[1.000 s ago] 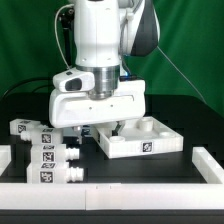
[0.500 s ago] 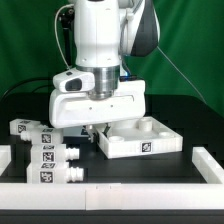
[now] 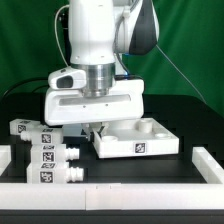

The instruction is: Assemble one leg

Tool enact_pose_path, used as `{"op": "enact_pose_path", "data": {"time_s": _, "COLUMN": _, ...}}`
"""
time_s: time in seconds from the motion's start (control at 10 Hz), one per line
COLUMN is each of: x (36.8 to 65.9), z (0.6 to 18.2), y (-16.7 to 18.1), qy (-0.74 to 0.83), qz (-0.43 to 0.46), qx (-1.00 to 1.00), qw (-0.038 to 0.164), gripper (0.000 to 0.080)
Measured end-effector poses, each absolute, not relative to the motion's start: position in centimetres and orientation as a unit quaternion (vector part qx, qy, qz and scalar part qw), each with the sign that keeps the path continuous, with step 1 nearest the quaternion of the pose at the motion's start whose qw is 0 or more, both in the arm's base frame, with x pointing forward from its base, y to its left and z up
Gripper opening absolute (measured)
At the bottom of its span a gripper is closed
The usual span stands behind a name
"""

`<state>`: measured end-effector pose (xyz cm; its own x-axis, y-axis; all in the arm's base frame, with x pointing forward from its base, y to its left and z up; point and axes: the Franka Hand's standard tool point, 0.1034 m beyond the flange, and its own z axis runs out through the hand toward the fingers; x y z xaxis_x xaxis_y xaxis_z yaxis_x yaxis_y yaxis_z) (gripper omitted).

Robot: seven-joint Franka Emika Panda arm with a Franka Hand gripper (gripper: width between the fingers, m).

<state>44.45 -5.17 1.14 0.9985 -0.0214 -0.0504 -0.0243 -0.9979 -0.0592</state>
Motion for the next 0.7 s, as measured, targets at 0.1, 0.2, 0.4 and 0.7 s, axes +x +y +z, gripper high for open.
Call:
{"op": "enact_pose_path", "data": {"time_s": 0.1, "x": 45.2, "z": 1.5, "y": -5.2, "qy": 0.033, "qz": 0.033, "qx": -0.998, "qw": 0.039, "gripper": 0.0052}}
{"op": "enact_pose_path", "data": {"time_s": 0.2, "x": 45.4, "z": 1.6, "y": -4.8, "qy": 0.026, "qz": 0.028, "qx": -0.999, "qw": 0.038, "gripper": 0.0052}}
{"op": "enact_pose_path", "data": {"time_s": 0.4, "x": 45.1, "z": 1.3, "y": -4.8, "qy": 0.024, "qz": 0.032, "qx": -0.998, "qw": 0.038, "gripper": 0.0052}}
{"op": "enact_pose_path", "data": {"time_s": 0.7, "x": 47.6, "z": 0.7, "y": -4.1, "qy": 0.022, "qz": 0.032, "qx": -0.998, "qw": 0.043, "gripper": 0.0054}}
